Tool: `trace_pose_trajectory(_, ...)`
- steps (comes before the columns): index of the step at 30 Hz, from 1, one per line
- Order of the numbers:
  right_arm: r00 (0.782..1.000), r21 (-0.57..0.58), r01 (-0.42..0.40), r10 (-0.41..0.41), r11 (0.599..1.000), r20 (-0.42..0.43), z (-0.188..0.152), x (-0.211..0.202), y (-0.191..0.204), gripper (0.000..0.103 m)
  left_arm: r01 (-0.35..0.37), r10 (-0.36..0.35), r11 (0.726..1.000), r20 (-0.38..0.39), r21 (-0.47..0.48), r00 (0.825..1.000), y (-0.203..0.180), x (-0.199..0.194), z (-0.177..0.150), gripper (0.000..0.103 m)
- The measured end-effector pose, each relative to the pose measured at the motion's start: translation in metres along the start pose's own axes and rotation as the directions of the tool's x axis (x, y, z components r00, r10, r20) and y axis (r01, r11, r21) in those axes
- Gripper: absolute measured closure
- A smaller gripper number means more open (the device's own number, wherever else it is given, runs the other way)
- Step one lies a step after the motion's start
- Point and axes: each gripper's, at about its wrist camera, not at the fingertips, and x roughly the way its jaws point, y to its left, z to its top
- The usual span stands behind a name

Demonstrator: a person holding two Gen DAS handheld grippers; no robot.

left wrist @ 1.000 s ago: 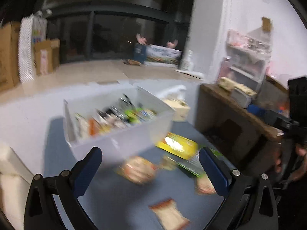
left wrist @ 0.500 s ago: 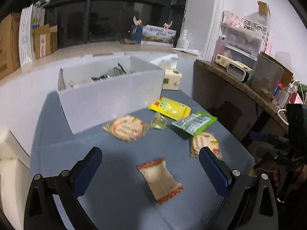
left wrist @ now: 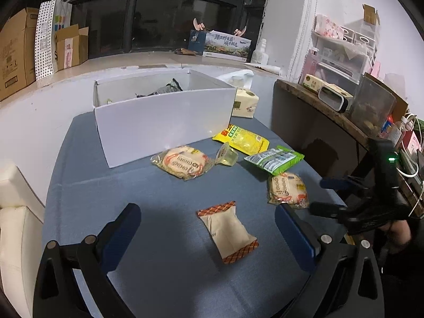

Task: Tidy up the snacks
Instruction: 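Grasp the round bread bun packet with the right gripper while the left grasps the wafer packet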

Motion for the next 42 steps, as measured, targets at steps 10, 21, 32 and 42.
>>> trace_pose_trajectory(10,0.987,-0.230,0.119,-0.140,0.966,-0.078,0.012,0.055,0.002,0.000,0.016,-0.014,0.999,-0.061,0.029,0.998,-0.006,0.012,-0.019,0.000)
trace_pose_trajectory(21,0.992,-0.223,0.077,-0.097,0.972,-0.079,0.012,0.069,0.007,0.009,0.028,-0.022,0.998,-0.105,0.054,0.994,-0.015,0.021,-0.026,0.000)
trace_pose_trajectory(32,0.999,-0.053,-0.027,0.030,0.998,0.043,0.002,0.015,0.002,0.022,0.038,-0.027,0.998,-0.176,0.057,0.984,-0.025,0.049,-0.024,0.000)
trace_pose_trajectory(42,0.987,-0.046,-0.037,0.044,0.998,0.152,0.003,-0.039,0.001,0.022,-0.030,0.035,0.999,-0.308,0.020,0.951,-0.037,0.109,-0.017,0.000)
